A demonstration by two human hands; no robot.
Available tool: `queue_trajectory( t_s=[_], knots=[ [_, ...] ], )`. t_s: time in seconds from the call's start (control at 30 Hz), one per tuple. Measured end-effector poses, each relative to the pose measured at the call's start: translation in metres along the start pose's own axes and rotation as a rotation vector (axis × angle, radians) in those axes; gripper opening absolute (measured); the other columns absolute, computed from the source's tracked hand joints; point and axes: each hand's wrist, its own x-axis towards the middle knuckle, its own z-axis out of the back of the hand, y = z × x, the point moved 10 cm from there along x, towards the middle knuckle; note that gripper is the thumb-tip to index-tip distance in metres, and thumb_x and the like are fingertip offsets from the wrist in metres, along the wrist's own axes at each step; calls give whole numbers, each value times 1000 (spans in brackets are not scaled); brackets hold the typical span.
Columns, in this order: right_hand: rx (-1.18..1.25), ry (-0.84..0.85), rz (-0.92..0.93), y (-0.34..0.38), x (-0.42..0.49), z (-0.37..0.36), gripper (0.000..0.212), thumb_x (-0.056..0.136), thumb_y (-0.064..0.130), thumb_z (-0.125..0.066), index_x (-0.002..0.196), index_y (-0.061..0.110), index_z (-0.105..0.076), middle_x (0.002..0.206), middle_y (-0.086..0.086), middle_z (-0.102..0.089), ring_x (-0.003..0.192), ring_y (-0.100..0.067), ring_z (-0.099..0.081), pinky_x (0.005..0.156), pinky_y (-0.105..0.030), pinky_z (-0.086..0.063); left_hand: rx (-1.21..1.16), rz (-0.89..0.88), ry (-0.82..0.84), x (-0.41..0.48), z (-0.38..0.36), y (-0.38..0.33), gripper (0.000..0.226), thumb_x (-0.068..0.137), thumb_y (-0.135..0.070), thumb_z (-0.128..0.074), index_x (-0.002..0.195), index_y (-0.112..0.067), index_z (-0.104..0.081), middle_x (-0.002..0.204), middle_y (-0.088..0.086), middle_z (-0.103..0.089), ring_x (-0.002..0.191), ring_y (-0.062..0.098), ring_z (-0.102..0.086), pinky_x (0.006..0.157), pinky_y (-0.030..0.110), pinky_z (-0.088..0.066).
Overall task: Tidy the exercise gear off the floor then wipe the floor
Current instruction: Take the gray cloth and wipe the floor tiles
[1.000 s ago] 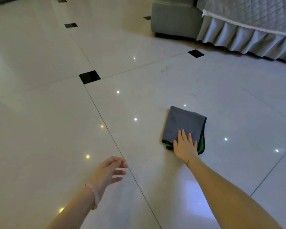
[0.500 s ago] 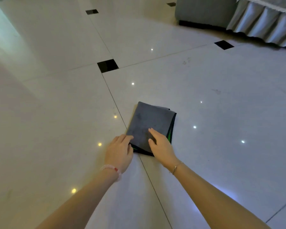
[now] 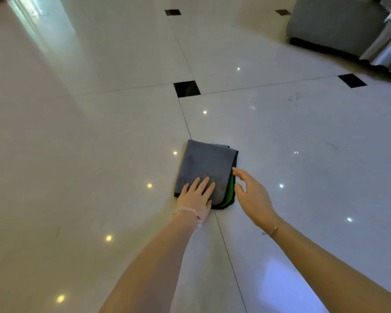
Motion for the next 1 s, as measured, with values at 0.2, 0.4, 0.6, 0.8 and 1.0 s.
queue_trajectory(
  t_s=[0.2, 0.4, 0.6, 0.8, 1.0],
  knots=[
    [10, 102, 42, 39, 3, -37, 42, 98, 14, -40, 140, 20, -41, 139, 2, -50, 125, -14, -48, 98, -19, -31, -86, 326, 74, -56, 1, 143, 55, 101, -35, -23, 150, -27, 1, 158, -7, 7, 146, 17, 3, 118, 40, -10],
    [-43, 181, 85, 80, 3, -80, 43, 98, 15, -41, 140, 22, -41, 135, 4, -53, 99, -28, -63, 71, -9, -39, -183, 574, 142, -127, -6, 285, 56, 101, -35, -25, 150, -28, 2, 158, -8, 9, 146, 17, 4, 116, 43, -17],
    [-40, 211, 129, 122, 20, -117, 39, 97, 11, -41, 135, 20, -47, 127, 1, -58, 105, -7, -48, 87, -22, -36, -229, 756, 73, -175, -6, 370, 55, 101, -38, -26, 150, -29, -3, 158, -8, 3, 146, 18, 1, 115, 52, -12],
    [-15, 218, 74, 134, 30, -153, 38, 97, 10, -40, 134, 15, -47, 125, -5, -59, 105, -12, -48, 84, -26, -36, -95, 604, -101, -170, -3, 337, 54, 97, -39, -35, 148, -28, -18, 154, -3, -20, 141, 25, -15, 114, 55, -10],
    [-52, 245, 97, 143, 35, -170, 37, 97, 10, -41, 134, 13, -47, 125, -9, -59, 106, -17, -51, 85, -28, -38, -60, 163, -155, -154, -16, 268, 64, 83, -54, -20, 140, -31, -39, 144, 2, -36, 137, 27, -26, 113, 54, -9]
  ],
)
